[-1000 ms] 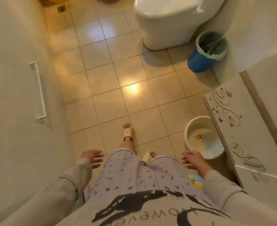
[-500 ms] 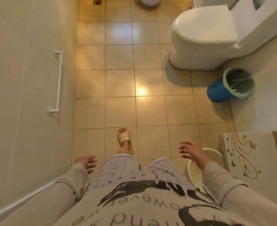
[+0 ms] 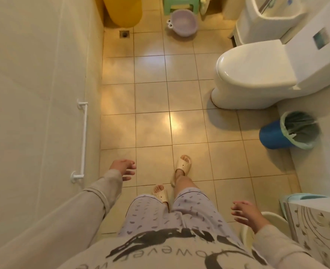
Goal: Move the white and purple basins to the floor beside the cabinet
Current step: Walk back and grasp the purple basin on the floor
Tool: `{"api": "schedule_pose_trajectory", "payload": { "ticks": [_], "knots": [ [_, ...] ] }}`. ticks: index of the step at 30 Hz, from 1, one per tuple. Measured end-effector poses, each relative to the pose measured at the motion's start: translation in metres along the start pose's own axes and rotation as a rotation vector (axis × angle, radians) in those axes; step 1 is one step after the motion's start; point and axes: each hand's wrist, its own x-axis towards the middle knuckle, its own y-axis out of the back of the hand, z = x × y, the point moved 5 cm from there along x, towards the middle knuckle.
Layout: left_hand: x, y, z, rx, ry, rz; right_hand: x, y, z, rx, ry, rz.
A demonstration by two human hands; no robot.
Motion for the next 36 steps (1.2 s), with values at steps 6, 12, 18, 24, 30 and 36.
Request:
{"api": "schedule_pose_trajectory", "payload": {
  "ticks": [6,12,18,24,30,36],
  "knots": [
    [0.047,0.011,0.038,-0.028,0.082,0.074,0.037,-0.033,-0.11,-0.026,0.035,-0.038],
    [0.083,0.026,0.069,-0.064,0.213,0.175,0.061,-0.075,-0.263,-0.126,0.137,-0.136],
    [0.101,0.02,0.121,-0.21,0.306,0.185,0.068,-0.106,-0.423,-0.363,0.358,-0.219],
    [0.142,0.029,0.177,-0.24,0.348,0.189,0.08,-0.133,-0.518,-0.393,0.406,-0.228],
    [0.214,0.058,0.276,-0.129,0.364,0.168,0.102,-0.147,-0.557,-0.344,0.263,-0.184],
    [0.28,0.085,0.435,-0.03,0.255,0.121,0.112,-0.141,-0.58,-0.212,0.108,-0.098]
  ]
}}
